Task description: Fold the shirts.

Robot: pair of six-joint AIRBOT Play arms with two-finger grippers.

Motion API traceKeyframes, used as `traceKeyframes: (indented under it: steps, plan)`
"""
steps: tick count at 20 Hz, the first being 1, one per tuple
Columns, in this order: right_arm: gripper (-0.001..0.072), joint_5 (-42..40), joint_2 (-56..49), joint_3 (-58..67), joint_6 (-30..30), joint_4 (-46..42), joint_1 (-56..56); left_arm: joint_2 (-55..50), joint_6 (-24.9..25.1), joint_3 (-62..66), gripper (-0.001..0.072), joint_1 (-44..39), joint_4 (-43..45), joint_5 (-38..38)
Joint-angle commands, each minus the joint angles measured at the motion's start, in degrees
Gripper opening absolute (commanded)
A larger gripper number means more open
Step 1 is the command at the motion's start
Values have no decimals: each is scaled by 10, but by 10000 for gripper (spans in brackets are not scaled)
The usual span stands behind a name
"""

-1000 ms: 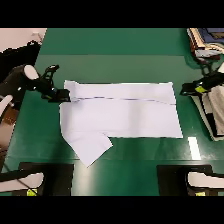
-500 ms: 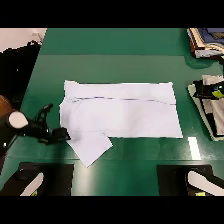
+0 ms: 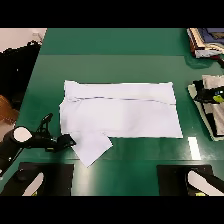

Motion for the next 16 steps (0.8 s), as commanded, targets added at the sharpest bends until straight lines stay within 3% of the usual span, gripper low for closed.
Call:
traceKeyframes:
  steps: [1,7,8,9,12,15,16]
  plan:
    - [364,3,14,-2,0,0,0,2,7,-11,479,0,-39,63]
    - [364,53,22,-2,0,0,-21,2,27,-11,465,0,-60,36]
    - [363,63,22,-2,0,0,-29,2,39,-11,202,0,-60,31]
    - [364,72,22,-2,0,0,-41,2,54,-11,36,0,-61,31]
    - [364,91,24,-17,0,0,-72,2,57,-11,22,0,-62,30]
    - [367,92,41,-108,0,0,-114,2,66,0,21,0,-61,27]
    - [405,93,45,-143,0,1,-131,2,66,6,21,0,-60,29]
